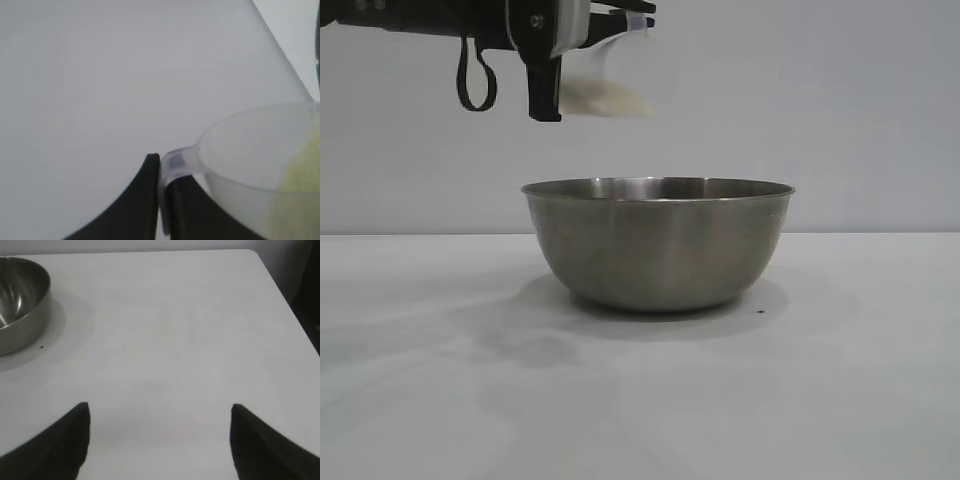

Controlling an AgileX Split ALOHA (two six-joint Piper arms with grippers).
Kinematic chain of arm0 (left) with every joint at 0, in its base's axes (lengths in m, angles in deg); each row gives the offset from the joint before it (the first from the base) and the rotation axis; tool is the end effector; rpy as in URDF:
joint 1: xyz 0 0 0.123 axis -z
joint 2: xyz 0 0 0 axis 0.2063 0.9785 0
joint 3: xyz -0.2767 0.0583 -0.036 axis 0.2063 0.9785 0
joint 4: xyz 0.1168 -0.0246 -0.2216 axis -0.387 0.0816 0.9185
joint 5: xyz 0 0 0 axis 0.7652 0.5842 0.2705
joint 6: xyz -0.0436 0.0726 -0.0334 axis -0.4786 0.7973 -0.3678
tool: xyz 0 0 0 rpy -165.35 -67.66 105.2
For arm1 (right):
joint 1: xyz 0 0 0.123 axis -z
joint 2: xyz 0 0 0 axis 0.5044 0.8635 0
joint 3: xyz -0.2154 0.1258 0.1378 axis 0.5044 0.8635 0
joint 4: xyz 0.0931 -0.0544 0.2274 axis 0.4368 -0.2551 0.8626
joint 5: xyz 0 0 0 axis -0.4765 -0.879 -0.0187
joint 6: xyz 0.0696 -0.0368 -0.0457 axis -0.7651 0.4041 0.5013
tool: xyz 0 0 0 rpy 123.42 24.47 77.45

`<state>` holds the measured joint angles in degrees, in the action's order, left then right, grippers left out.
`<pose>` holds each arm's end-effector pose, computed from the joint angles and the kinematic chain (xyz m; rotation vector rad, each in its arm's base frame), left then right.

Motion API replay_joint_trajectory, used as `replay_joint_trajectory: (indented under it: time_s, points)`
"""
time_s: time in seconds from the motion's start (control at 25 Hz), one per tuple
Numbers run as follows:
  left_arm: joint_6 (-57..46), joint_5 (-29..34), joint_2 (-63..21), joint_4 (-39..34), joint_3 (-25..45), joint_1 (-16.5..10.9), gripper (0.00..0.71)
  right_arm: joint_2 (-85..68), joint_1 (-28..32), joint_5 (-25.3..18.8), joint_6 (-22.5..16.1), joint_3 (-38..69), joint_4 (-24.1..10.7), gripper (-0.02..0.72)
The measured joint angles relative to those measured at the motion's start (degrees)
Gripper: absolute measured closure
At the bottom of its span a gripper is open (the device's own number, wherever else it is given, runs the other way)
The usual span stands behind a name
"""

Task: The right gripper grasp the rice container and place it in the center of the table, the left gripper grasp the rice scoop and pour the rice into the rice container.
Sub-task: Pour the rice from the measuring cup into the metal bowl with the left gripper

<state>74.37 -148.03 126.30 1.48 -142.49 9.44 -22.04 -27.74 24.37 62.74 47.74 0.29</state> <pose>0.3416 -0.1914 0.1993 1.5652 -0.0014 0.8991 -0.0094 0.0038 0.2678 -0.0047 2.1188 -0.0023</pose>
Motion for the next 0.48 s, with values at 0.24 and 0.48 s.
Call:
replay_joint_trajectory:
  time_s: [0.24,0.48]
  points:
    - [8.89,3.15,0.0,-0.46,-0.13,0.0,0.71,0.0,0.0,0.0,0.0,0.0,0.0,0.189]
    - [15.83,5.72,0.0,-2.28,-0.13,0.0,0.71,0.0,0.0,0.0,0.0,0.0,0.0,0.189]
